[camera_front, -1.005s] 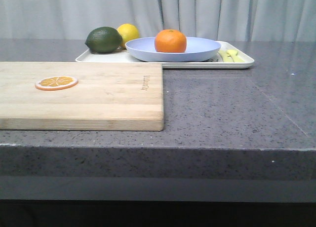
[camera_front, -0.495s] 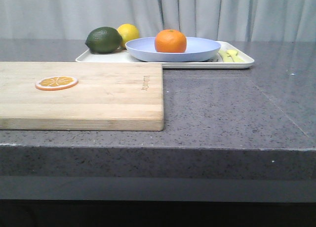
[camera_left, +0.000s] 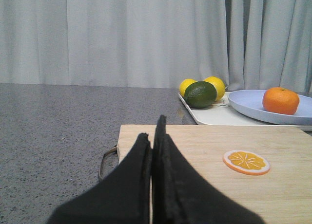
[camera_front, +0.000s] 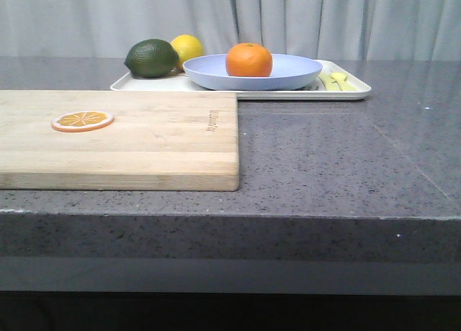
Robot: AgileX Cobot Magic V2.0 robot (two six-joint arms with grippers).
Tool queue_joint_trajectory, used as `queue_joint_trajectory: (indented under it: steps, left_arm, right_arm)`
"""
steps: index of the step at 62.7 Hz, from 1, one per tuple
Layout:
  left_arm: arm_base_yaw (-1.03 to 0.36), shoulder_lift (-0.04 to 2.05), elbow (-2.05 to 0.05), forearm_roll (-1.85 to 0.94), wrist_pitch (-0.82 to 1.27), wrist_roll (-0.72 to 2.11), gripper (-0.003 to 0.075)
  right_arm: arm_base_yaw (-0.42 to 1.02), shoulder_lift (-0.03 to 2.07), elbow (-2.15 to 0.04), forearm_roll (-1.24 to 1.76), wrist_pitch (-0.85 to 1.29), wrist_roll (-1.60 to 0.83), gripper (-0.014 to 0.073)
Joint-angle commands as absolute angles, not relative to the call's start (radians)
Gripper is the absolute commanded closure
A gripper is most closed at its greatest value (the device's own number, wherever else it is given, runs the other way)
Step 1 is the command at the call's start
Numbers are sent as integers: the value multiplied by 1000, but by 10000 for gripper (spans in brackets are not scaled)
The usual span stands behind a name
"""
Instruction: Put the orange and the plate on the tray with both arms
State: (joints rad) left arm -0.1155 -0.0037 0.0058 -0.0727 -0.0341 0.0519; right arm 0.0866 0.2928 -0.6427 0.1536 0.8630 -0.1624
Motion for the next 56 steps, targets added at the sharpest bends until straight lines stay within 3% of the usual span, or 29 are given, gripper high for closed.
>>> queue_joint_trajectory:
  steps: [1, 18, 25, 56]
  left_arm:
    - [-111, -24, 33, -82, -107, 44, 740]
    - [-111, -24, 33, -82, -107, 44, 740]
    - [-111, -24, 33, -82, -107, 44, 740]
    - [-111, -22, 33, -82, -107, 44, 740]
  right_arm:
    - [73, 283, -625, 124, 716, -168, 659]
    - [14, 111, -213, 124, 142, -168, 659]
    - [12, 41, -69, 123, 0, -168, 659]
    - [12, -29, 3, 123, -22, -168, 659]
